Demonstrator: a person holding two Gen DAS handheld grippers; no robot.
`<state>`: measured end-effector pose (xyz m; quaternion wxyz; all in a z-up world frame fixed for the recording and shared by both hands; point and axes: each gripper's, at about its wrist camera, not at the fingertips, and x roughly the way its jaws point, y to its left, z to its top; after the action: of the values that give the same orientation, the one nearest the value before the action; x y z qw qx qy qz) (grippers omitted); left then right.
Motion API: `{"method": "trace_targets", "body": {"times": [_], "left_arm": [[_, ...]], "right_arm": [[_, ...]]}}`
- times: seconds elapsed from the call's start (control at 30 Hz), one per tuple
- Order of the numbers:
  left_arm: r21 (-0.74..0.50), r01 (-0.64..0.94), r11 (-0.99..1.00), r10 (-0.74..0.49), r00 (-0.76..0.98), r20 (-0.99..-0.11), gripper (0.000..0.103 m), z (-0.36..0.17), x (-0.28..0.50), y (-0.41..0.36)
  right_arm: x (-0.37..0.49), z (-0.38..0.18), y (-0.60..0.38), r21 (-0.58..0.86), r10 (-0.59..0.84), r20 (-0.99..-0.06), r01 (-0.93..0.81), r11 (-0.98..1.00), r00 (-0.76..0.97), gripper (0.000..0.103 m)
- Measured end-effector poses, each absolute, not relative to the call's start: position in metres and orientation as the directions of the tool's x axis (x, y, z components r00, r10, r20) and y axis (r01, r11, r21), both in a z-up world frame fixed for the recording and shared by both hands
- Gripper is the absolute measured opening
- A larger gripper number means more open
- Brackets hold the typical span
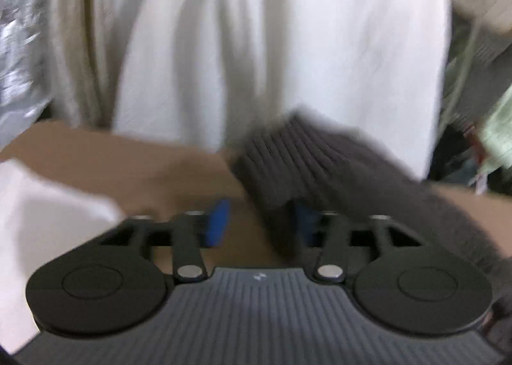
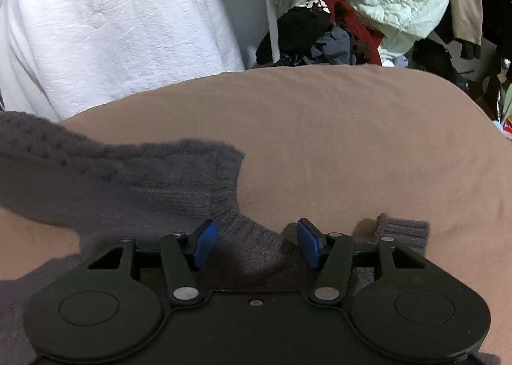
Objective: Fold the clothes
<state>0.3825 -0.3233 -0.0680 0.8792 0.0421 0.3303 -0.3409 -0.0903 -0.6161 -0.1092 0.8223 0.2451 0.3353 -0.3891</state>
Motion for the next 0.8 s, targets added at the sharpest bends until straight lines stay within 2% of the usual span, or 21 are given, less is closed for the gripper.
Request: {"method": "trace_targets", "body": {"times": [0.1, 0.13, 0.23, 0.3, 0.33, 0.47, 0.63, 0.73, 0.8], "left_arm": [[-0.261, 0.655, 0.709, -0.635, 0.432, -0.641, 0.051, -0.087, 0.354, -0.287], [-0.258, 0.666, 0.7, -0.629, 0.403, -0.665, 0.051, -0.094, 0.341, -0.272], [-0.157, 0.704, 0.692, -0.557, 0.382, -0.737, 0.056, -0.111, 0.296, -0.229], [-0.083, 0.69, 0.719, -0.487, 0.416, -0.768, 0.069, -0.118, 0.272, -0.203], [-0.048, 0.678, 0.733, -0.451, 0.433, -0.78, 0.07, -0.122, 0.261, -0.19], [-0.045, 0.616, 0.787, -0.378, 0.422, -0.824, 0.07, -0.133, 0.242, -0.142], [-0.055, 0.538, 0.841, -0.305, 0.388, -0.87, 0.074, -0.143, 0.225, -0.094], [-0.17, 0.47, 0.866, -0.374, 0.383, -0.845, 0.074, -0.127, 0.211, -0.063], [-0.285, 0.442, 0.851, -0.463, 0.373, -0.804, 0.078, -0.114, 0.199, -0.04]], "right_arm": [[-0.098, -0.107, -0.608, 0.15, -0.496, -0.726, 0.814, 0.561, 0.476, 0.061], [-0.102, -0.104, -0.603, 0.15, -0.504, -0.718, 0.814, 0.56, 0.479, 0.061], [-0.128, -0.089, -0.588, 0.173, -0.525, -0.686, 0.813, 0.556, 0.504, 0.061], [-0.148, -0.077, -0.577, 0.201, -0.531, -0.662, 0.807, 0.555, 0.529, 0.061], [-0.159, -0.072, -0.571, 0.216, -0.529, -0.655, 0.805, 0.553, 0.54, 0.061], [-0.212, -0.062, -0.548, 0.224, -0.548, -0.655, 0.826, 0.517, 0.52, 0.063], [-0.278, -0.075, -0.516, 0.21, -0.589, -0.678, 0.884, 0.418, 0.44, 0.063], [-0.311, -0.093, -0.504, 0.263, -0.569, -0.702, 0.898, 0.353, 0.429, 0.063], [-0.329, -0.105, -0.5, 0.39, -0.53, -0.7, 0.878, 0.278, 0.479, 0.064]]}}
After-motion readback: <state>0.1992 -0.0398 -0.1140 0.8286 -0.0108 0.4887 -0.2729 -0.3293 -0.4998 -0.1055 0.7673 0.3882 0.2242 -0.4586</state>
